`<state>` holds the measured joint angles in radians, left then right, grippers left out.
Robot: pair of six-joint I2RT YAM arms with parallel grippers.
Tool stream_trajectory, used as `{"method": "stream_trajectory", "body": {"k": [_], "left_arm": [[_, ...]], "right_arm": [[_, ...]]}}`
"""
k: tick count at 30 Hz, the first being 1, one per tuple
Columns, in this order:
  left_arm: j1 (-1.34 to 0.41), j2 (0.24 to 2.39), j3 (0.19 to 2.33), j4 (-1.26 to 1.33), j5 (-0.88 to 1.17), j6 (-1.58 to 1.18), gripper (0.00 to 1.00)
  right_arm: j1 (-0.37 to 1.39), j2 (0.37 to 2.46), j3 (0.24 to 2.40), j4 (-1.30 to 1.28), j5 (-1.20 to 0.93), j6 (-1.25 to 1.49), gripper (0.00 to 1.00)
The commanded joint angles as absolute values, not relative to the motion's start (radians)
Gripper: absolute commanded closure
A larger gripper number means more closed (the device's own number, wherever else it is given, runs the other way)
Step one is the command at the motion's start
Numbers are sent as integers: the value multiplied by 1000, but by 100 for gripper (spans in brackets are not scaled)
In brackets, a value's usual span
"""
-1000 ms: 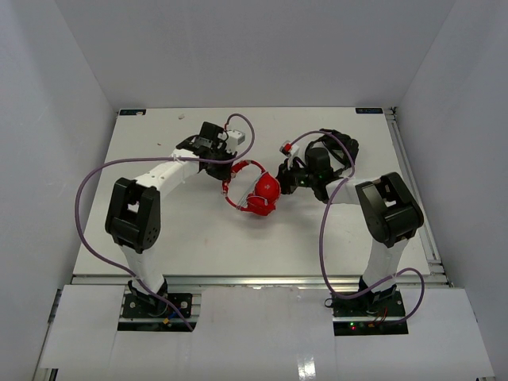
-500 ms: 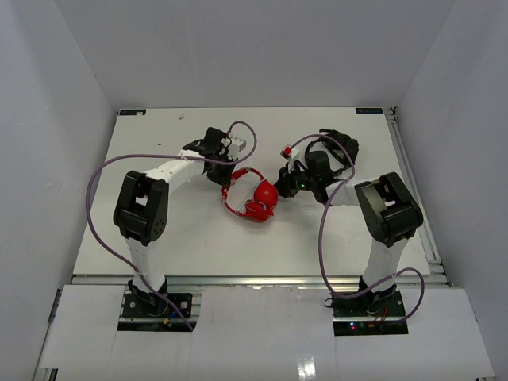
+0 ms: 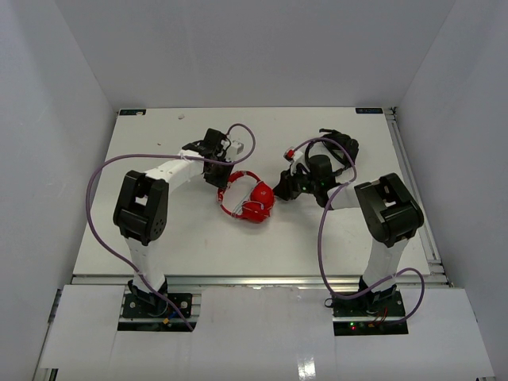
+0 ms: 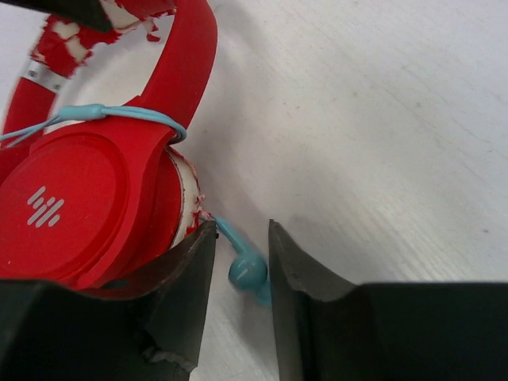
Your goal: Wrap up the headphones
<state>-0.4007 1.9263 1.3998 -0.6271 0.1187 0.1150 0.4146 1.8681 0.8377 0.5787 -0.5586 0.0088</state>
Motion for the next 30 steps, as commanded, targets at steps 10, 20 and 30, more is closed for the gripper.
{"method": "stream_trajectory", "body": {"k": [10, 20, 30], "left_arm": [[-406, 1886, 1413, -644, 62, 112, 36], [-415, 1635, 1482, -641, -21, -13, 2], [-669, 1180, 1207, -493, -201, -380, 2]], "right_arm": [[413, 1757, 945, 498, -394, 46, 47], [490, 1612, 997, 305, -266, 74, 30], [733, 1481, 933, 116, 181, 340, 22]]}}
